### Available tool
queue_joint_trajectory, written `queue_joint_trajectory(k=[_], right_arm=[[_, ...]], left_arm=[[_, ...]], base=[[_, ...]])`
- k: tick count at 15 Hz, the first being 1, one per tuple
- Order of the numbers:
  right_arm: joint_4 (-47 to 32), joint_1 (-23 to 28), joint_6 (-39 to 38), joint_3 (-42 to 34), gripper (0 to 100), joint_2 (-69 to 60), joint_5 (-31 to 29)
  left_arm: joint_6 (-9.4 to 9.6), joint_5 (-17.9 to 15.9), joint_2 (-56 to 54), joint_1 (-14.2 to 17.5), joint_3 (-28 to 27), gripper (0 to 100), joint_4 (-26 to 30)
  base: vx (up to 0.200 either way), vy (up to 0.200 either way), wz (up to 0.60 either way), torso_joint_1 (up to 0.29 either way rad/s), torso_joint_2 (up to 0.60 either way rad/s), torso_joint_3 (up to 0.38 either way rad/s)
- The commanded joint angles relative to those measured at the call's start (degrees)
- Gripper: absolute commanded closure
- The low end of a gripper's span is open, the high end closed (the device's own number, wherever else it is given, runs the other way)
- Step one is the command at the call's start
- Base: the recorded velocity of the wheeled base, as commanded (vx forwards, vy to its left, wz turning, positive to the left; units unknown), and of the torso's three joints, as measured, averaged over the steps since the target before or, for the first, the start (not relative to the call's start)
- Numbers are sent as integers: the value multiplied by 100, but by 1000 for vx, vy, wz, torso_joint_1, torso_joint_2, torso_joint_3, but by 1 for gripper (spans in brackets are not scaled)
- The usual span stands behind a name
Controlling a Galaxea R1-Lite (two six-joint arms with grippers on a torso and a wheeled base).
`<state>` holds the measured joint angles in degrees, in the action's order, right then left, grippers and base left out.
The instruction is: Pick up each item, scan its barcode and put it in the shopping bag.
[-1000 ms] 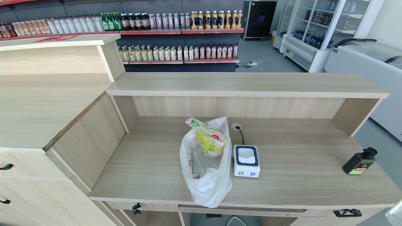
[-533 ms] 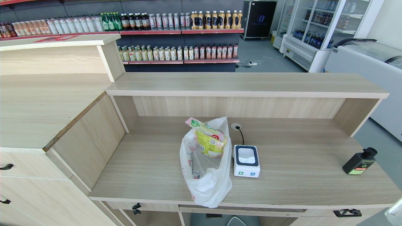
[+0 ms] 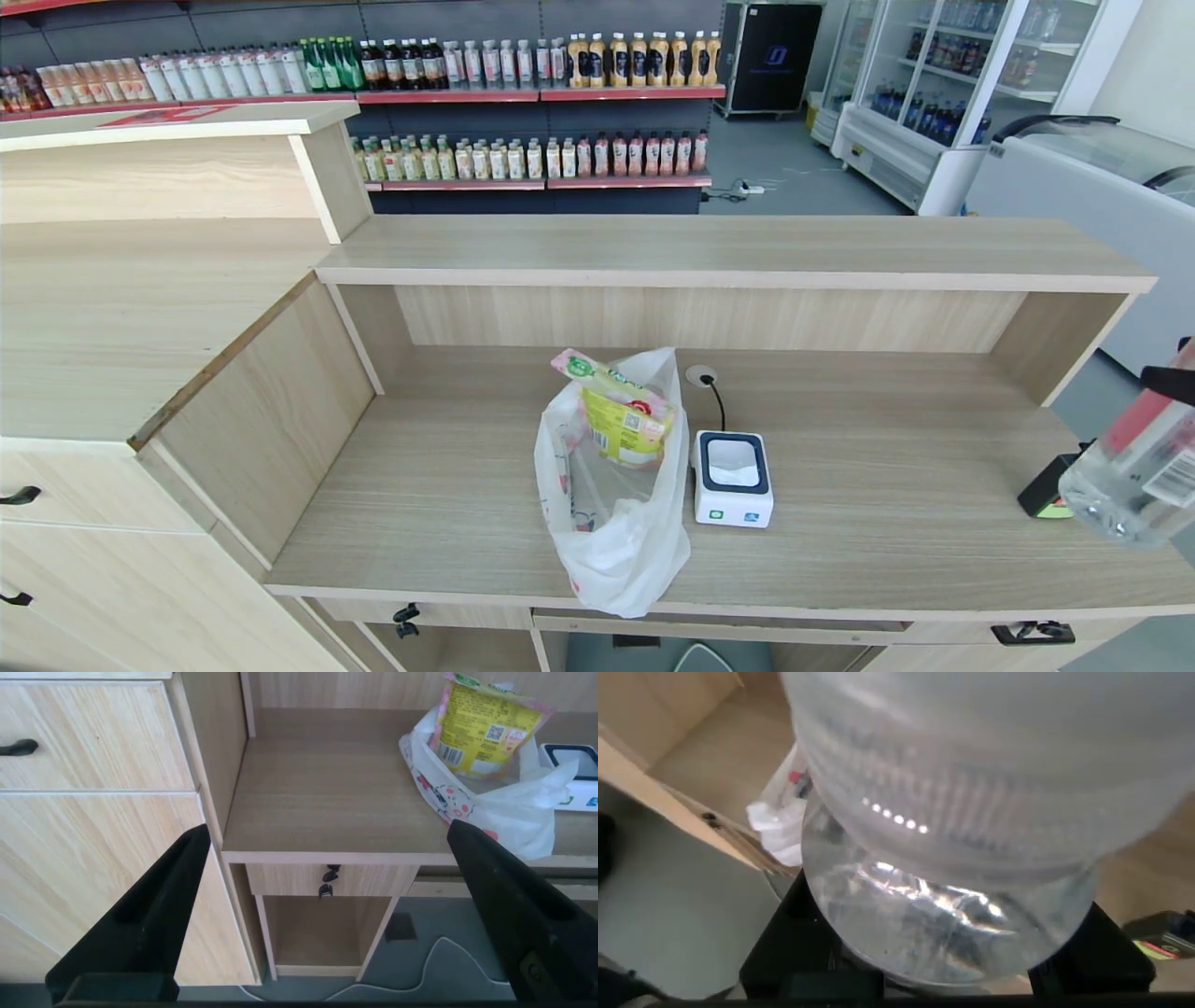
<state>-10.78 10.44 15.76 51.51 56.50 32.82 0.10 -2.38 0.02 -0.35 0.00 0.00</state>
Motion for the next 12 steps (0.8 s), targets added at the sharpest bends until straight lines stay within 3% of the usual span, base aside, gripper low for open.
queue_joint_trajectory(k=[1,5,7,10,12], right_arm=[[577,530,322,-308,100,555,-373],[2334,749,586,-712,100,1073,-1436],[2572,749,1113,-888,100,1188,-1524],[3143,653,1263,-1169,100,1557,-1515],[4119,600,1447,-1371,100,2066,-1506]], left_arm=[[-1,0,6,0,0,0,0],[-1,0,6,0,0,0,0],[-1,0,6,0,0,0,0],[-1,0,6,0,0,0,0],[-1,0,6,0,0,0,0]], base=[[0,0,0,0,0,0],[0,0,0,0,0,0],[0,0,0,0,0,0],[0,0,600,1,1,1],[0,0,600,2,5,2]])
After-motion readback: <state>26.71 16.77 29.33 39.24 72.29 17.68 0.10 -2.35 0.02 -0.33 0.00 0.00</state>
